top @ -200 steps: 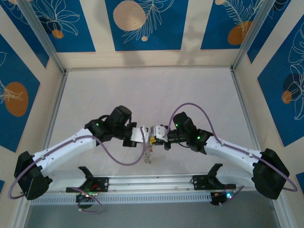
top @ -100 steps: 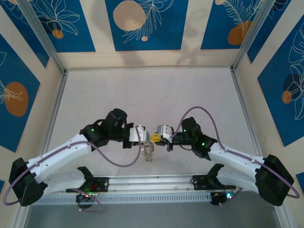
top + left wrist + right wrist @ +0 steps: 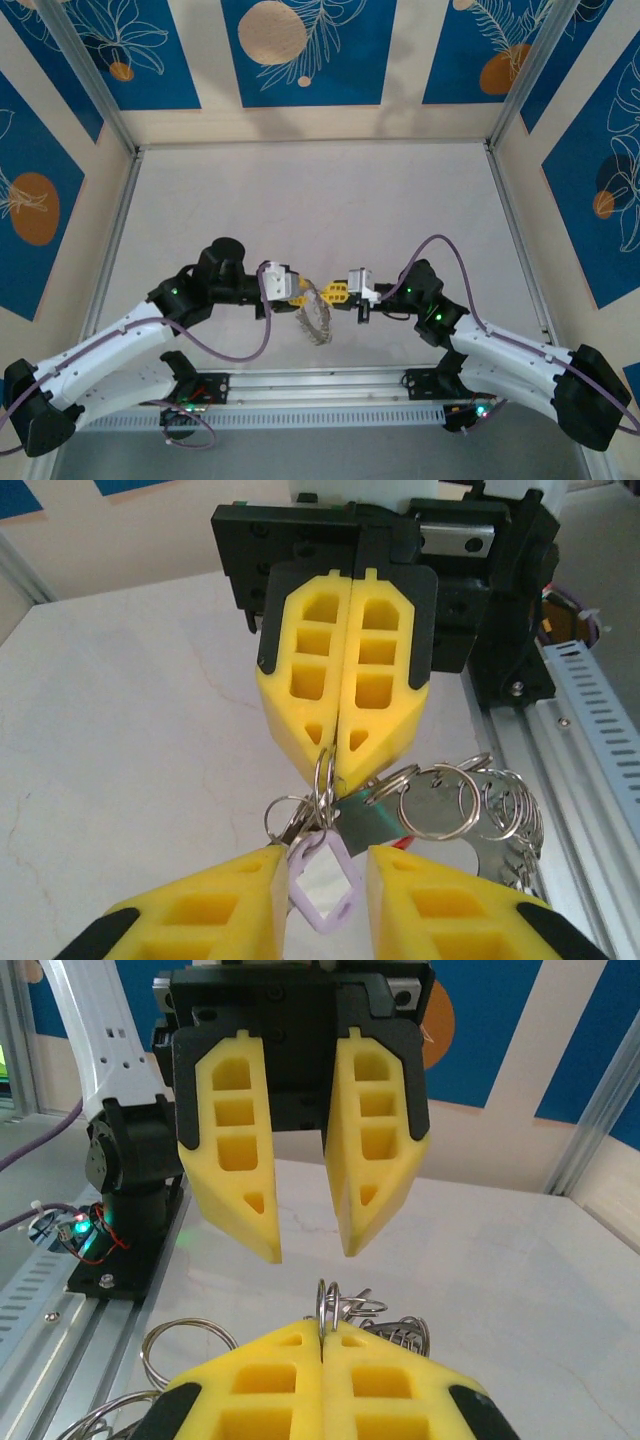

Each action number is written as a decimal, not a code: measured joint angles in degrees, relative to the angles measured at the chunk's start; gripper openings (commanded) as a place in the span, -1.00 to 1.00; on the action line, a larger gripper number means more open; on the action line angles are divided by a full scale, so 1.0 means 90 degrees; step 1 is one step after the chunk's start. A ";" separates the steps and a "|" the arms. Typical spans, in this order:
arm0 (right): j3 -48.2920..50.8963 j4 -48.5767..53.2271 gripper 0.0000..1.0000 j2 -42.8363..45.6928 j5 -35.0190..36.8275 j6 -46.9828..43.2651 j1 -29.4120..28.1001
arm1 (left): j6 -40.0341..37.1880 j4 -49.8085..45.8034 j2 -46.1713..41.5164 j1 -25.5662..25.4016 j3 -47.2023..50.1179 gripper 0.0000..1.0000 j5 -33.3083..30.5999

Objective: Put the keys on the keyring

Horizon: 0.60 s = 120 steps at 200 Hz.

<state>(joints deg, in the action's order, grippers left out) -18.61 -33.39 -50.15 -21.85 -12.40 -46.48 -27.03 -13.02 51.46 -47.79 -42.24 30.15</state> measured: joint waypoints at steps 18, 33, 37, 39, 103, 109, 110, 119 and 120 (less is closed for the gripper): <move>0.0000 -0.0102 -1.00 -0.0005 0.0000 0.0000 -0.0049 | 0.0017 0.0095 0.0002 -0.0015 0.0000 -0.46 0.0090; 0.0000 -0.0211 -1.00 -0.0034 0.0002 0.0002 -0.0078 | 0.0002 0.0141 0.0024 -0.0029 0.0000 -0.46 0.0160; 0.0000 -0.0236 -1.00 -0.0036 0.0005 0.0005 -0.0087 | -0.0007 0.0146 0.0044 -0.0036 -0.0002 -0.46 0.0182; 0.0000 -0.0240 -1.00 -0.0039 0.0007 0.0005 -0.0090 | -0.0012 0.0151 0.0056 -0.0039 -0.0002 -0.47 0.0194; 0.0005 -0.0185 -1.00 -0.0163 0.0109 0.0046 -0.0233 | -0.0245 0.0165 0.0527 -0.0085 -0.0068 -0.89 0.0291; 0.0005 -0.0182 -1.00 -0.0160 0.0126 0.0046 -0.0233 | -0.0260 0.0165 0.0522 -0.0087 -0.0068 -0.96 0.0270; 0.0005 -0.0182 -1.00 -0.0160 0.0131 0.0046 -0.0233 | -0.0272 0.0165 0.0520 -0.0087 -0.0068 -0.97 0.0267; 0.0005 -0.0170 -1.00 -0.0160 0.0170 0.0041 -0.0233 | -0.0308 0.0160 0.0498 -0.0087 -0.0066 -1.00 0.0216; 0.0005 -0.0165 -1.00 -0.0160 0.0172 0.0041 -0.0233 | -0.0321 0.0158 0.0495 -0.0087 -0.0066 -1.00 0.0199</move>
<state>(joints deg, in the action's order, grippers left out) -18.57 -34.87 -51.59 -20.29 -12.03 -48.58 -29.91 -11.60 55.92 -48.58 -42.83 31.94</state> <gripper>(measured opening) 0.056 0.036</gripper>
